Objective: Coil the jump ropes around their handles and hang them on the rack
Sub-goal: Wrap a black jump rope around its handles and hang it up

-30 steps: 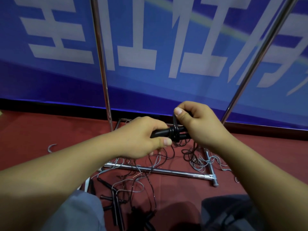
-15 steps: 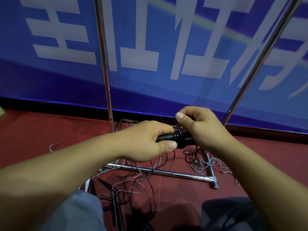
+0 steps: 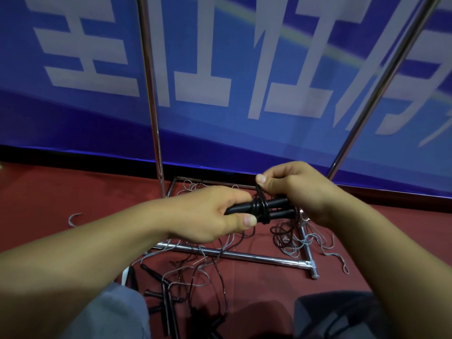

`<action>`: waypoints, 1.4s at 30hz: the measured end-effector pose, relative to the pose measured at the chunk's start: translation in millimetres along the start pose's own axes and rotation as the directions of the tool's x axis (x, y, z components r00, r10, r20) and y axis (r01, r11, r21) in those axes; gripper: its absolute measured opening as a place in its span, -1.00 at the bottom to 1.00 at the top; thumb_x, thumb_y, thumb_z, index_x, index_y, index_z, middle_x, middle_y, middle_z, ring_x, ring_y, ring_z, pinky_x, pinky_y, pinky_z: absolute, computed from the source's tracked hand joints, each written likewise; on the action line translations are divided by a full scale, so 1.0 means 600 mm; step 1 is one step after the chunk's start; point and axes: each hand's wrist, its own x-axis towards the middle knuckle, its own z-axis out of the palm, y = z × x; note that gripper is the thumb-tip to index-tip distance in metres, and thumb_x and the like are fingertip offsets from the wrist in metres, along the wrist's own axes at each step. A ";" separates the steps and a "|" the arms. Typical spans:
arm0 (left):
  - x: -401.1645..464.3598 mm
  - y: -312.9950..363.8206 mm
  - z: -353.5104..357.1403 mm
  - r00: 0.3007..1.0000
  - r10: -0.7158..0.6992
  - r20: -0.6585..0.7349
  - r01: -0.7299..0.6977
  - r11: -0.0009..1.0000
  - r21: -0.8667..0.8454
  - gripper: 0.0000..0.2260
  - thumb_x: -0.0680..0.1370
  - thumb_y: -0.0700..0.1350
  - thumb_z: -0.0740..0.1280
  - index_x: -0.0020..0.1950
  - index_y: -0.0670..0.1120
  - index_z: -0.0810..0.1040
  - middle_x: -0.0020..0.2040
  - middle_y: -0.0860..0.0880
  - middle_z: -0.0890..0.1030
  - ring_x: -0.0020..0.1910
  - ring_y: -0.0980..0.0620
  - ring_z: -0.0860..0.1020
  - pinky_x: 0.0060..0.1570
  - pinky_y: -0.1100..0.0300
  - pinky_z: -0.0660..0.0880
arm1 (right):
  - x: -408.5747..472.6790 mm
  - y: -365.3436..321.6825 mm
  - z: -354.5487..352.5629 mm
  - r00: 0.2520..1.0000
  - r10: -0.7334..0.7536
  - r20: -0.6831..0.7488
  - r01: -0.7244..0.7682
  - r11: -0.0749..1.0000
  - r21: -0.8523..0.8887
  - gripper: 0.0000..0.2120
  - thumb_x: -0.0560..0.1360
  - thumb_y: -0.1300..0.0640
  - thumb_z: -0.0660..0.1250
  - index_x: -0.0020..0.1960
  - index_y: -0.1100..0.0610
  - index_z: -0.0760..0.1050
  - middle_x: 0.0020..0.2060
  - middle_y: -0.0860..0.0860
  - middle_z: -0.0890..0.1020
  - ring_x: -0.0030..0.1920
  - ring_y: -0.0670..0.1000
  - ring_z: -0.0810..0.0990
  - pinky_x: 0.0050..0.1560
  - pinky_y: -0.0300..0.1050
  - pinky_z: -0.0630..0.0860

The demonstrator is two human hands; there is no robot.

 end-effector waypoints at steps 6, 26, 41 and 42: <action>-0.002 0.015 0.004 0.999 0.049 -0.015 -0.052 0.946 -0.321 -0.85 0.60 0.05 0.27 0.07 0.00 0.48 -0.28 0.04 0.55 -0.40 0.07 0.57 -0.43 0.28 0.46 | 0.003 -0.002 -0.015 0.985 0.041 0.165 -0.084 0.961 0.262 -0.91 0.39 0.23 0.44 -0.24 0.08 0.57 -0.36 0.03 0.56 -0.42 -0.04 0.45 -0.43 -0.22 0.37; 0.008 -0.010 -0.020 0.849 -0.234 -0.474 -0.032 0.873 -0.488 -0.79 0.68 0.01 0.19 0.18 -0.06 0.53 -0.43 0.01 0.44 -0.55 0.10 0.30 -0.50 0.28 0.27 | 0.001 0.004 -0.023 0.986 -0.163 -0.044 0.164 0.986 0.013 -0.92 0.53 0.03 0.44 -0.02 -0.01 0.56 -0.39 0.00 0.44 -0.38 0.02 0.27 -0.41 -0.16 0.25; 0.025 -0.028 -0.024 0.747 -0.258 -0.613 -0.017 0.914 -0.405 -0.79 0.67 -0.01 0.22 0.00 -0.11 0.55 -0.46 0.07 0.45 -0.51 0.11 0.34 -0.45 0.20 0.30 | -0.003 0.002 -0.020 0.990 -0.028 -0.140 0.032 0.999 0.021 -0.70 0.55 -0.10 0.38 -0.16 0.10 0.68 -0.40 0.07 0.52 -0.40 0.04 0.40 -0.33 -0.08 0.36; 0.027 -0.030 -0.024 0.740 -0.253 -0.623 0.002 0.927 -0.374 -0.78 0.67 -0.01 0.23 0.01 -0.13 0.55 -0.47 0.08 0.46 -0.52 0.12 0.34 -0.45 0.21 0.31 | -0.004 0.000 -0.020 0.989 -0.020 -0.144 0.023 1.000 0.019 -0.68 0.55 -0.10 0.38 -0.18 0.13 0.67 -0.42 0.06 0.50 -0.42 0.03 0.38 -0.36 -0.11 0.35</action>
